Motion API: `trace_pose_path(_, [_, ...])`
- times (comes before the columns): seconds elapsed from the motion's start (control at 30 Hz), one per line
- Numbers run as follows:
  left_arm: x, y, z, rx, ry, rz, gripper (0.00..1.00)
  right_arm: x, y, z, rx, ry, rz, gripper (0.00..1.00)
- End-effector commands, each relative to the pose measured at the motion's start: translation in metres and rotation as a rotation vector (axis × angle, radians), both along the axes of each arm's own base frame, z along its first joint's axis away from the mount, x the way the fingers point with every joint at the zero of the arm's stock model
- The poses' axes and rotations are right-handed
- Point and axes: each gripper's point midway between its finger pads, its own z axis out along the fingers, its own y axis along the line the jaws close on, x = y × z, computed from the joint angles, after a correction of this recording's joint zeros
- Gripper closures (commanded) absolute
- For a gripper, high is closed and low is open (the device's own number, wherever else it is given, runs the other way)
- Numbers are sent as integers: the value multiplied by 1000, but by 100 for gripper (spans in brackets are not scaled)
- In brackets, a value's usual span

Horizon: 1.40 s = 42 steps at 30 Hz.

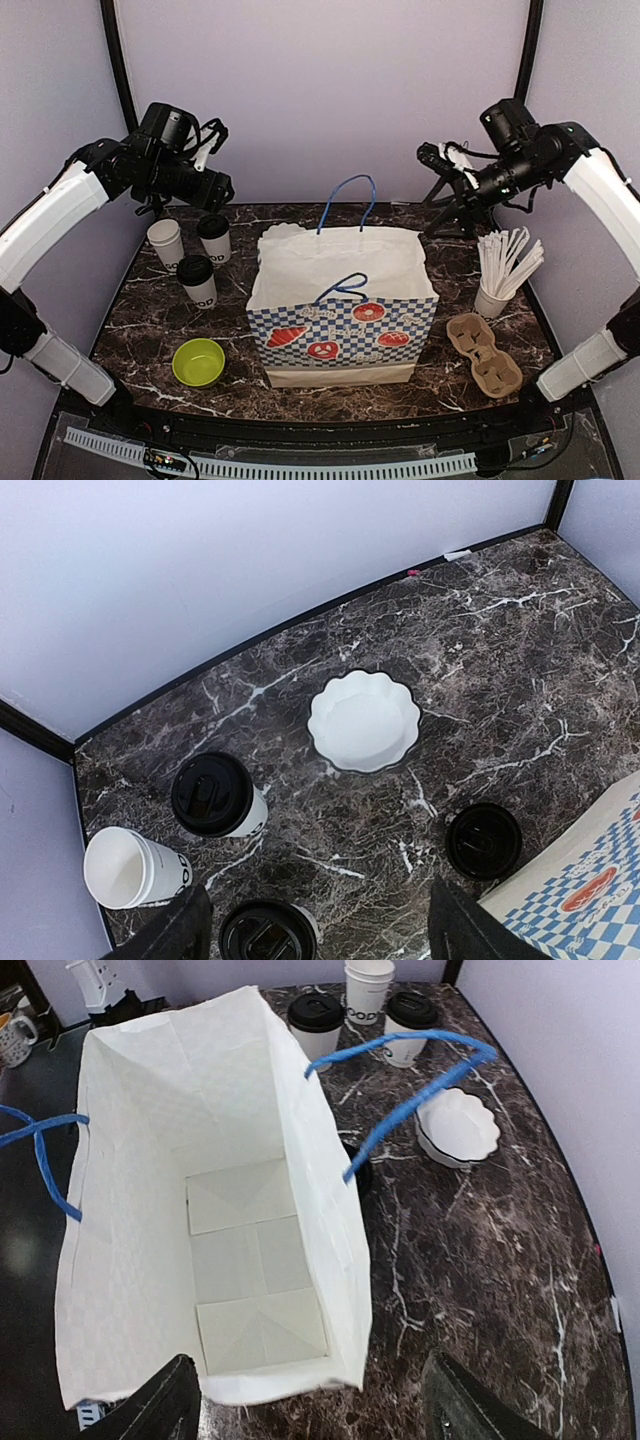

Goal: Pack the takeout coffee

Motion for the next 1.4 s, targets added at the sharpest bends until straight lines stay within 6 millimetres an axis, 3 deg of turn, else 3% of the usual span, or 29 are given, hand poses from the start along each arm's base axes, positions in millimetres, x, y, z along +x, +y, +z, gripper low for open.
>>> trace_pose_path(0.0, [4,-2,0,8,-2,-10,24,-8,-38,-25,-49,32,-67,25])
trace_pose_path(0.1, [5,-1,3,8,-10,-4,24,-22,-63,-72,-153,87,-111,32])
trace_pose_path(0.27, [6,-1,1,9,-6,0,24,-51,-106,-156,-373,174,-161,53])
trace_pose_path(0.43, [5,-3,-7,1,8,-8,24,-44,-133,-209,-517,123,-238,75])
trace_pose_path(0.57, [4,-5,-9,-6,15,-12,24,-22,-139,-232,-562,77,-296,94])
trace_pose_path(0.9, [-3,-2,-14,-11,27,-15,24,3,-122,-280,-617,115,-258,97])
trace_pose_path(1.23, [-5,-6,-25,-23,51,-33,24,11,-70,-278,-524,131,-176,96])
trace_pose_path(1.37, [-5,-10,-27,-30,60,-46,24,8,-67,-272,-521,142,-171,94])
